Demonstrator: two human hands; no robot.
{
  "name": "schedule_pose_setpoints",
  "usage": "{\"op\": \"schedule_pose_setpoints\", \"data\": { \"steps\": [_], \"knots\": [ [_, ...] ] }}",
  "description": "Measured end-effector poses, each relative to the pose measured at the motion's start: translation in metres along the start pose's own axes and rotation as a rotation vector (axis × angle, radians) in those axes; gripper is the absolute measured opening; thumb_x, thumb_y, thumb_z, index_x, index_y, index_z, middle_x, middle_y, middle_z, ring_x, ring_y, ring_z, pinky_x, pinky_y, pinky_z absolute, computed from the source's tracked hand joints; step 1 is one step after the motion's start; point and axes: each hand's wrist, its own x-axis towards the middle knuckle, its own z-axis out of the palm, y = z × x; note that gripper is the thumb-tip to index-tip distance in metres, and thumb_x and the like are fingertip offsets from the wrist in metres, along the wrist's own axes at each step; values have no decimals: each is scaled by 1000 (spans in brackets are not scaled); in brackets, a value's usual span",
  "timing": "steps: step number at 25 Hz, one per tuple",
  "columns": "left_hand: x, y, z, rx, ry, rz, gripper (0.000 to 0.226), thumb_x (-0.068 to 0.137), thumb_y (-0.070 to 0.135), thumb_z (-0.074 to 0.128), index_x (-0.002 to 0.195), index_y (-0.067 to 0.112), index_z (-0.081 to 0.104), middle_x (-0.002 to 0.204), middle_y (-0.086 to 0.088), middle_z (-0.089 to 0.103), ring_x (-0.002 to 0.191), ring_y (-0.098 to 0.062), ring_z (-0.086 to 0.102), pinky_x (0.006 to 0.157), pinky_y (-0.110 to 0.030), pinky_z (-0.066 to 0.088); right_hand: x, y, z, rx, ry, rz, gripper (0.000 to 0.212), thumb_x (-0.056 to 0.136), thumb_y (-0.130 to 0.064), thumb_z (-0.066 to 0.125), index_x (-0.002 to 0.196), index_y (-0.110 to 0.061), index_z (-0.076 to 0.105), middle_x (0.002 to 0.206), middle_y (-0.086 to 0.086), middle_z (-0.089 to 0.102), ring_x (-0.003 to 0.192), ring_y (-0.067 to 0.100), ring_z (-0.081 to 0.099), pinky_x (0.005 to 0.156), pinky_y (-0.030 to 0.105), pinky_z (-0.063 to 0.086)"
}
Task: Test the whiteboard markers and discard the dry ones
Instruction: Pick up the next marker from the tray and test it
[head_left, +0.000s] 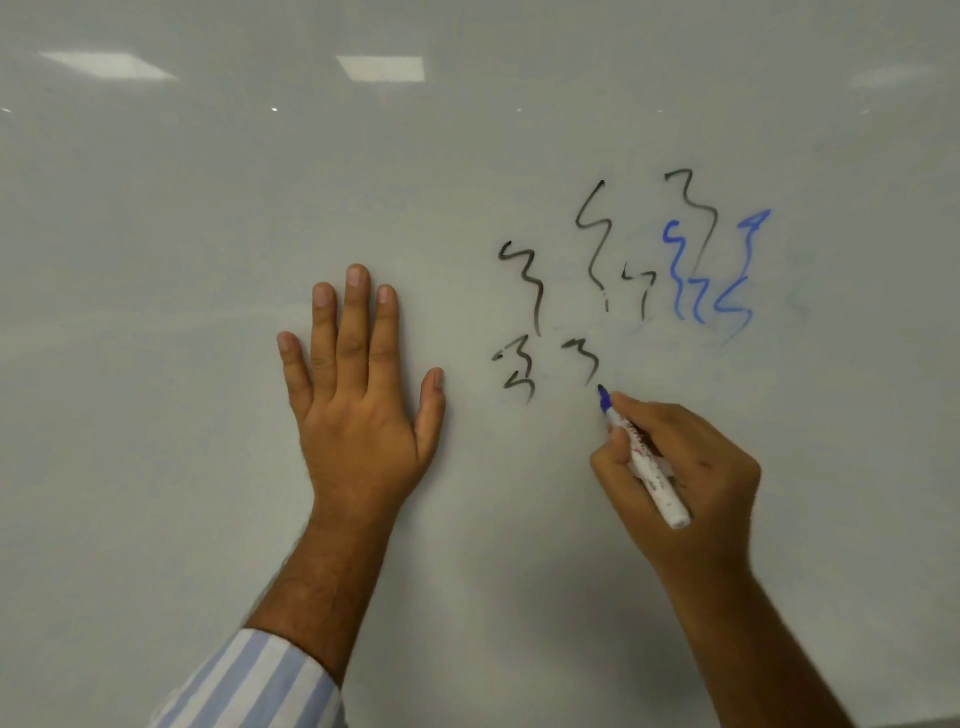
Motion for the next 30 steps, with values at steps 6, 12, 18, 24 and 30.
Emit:
{"op": "schedule_pose_setpoints", "data": {
  "steps": [6, 12, 18, 24, 30],
  "knots": [
    [-3, 3, 1, -9, 9, -11, 72, 107, 45, 45, 167, 11, 22, 174, -12, 16, 162, -34, 12, 130, -61, 10, -23, 21, -25, -56, -162, 51, 10, 85, -7, 69, 85, -7, 79, 74, 2, 72, 61, 21, 66, 59, 38, 56],
    [-8, 3, 2, -2, 22, -7, 72, 107, 45, 44, 166, 10, 22, 174, -15, 20, 162, -37, 15, 130, -60, 8, -43, 5, -19, 127, -326, -45, 26, 86, -5, 72, 110, -7, 80, 97, 0, 76, 81, 16, 73, 73, 33, 61],
    [-13, 4, 4, -9, 26, -26, 71, 107, 43, 45, 166, 9, 25, 174, -14, 21, 162, -36, 14, 130, -61, 9, -18, -3, 24, 77, -287, -265, 24, 91, -7, 63, 106, -3, 81, 91, 5, 75, 74, 20, 70, 68, 31, 61],
    [-17, 7, 5, -17, 57, -40, 69, 107, 40, 45, 165, 7, 26, 173, -17, 23, 161, -39, 16, 130, -60, 9, -42, 25, -4, 28, -370, -199, 23, 87, -12, 62, 99, -7, 81, 79, 1, 70, 62, 18, 63, 57, 30, 57],
    [-24, 6, 6, -40, 57, -50, 70, 105, 35, 49, 165, 7, 26, 172, -16, 22, 161, -40, 16, 130, -60, 8, -16, 49, -26, 32, -91, -104, 19, 86, 1, 66, 100, 1, 79, 94, 9, 77, 82, 19, 71, 81, 22, 58]
  ]
}}
